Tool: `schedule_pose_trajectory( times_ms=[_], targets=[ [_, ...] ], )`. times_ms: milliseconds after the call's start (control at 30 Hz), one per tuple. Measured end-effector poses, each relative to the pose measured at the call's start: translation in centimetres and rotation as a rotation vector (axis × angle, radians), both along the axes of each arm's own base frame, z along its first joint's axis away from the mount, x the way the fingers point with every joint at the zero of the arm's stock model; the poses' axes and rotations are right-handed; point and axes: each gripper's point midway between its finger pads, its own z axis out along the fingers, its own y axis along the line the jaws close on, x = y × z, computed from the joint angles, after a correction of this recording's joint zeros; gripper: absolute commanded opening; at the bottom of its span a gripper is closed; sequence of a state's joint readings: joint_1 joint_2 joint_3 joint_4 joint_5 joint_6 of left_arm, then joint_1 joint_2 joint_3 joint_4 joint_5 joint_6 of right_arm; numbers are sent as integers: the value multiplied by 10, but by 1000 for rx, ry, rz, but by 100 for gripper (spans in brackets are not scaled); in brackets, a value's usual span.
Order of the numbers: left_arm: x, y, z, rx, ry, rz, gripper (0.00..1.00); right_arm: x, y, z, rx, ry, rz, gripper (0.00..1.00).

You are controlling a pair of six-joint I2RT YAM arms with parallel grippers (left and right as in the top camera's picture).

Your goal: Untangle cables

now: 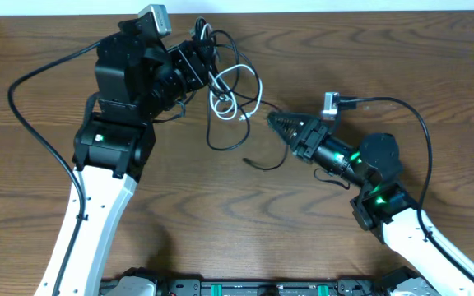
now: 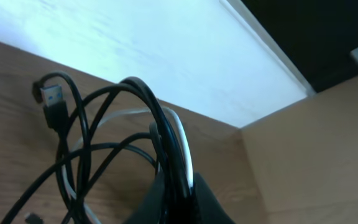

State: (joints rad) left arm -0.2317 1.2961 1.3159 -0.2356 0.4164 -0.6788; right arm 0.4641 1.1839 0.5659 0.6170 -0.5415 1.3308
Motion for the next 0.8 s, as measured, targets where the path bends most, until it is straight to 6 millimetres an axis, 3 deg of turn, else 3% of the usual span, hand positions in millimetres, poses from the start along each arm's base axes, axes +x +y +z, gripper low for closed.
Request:
schedule_pose_trajectory(
  times_ms=[300, 567, 800],
  targets=[
    [-17, -46, 14, -59, -28, -101, 8, -11, 14, 10, 31, -23, 33, 69],
    [-29, -69, 20, -109, -17, -151, 8, -7, 12, 0, 11, 19, 5, 69],
    [-50, -97, 22, -131, -1, -260, 8, -3, 10, -3, -1, 18, -21, 54]
  ],
)
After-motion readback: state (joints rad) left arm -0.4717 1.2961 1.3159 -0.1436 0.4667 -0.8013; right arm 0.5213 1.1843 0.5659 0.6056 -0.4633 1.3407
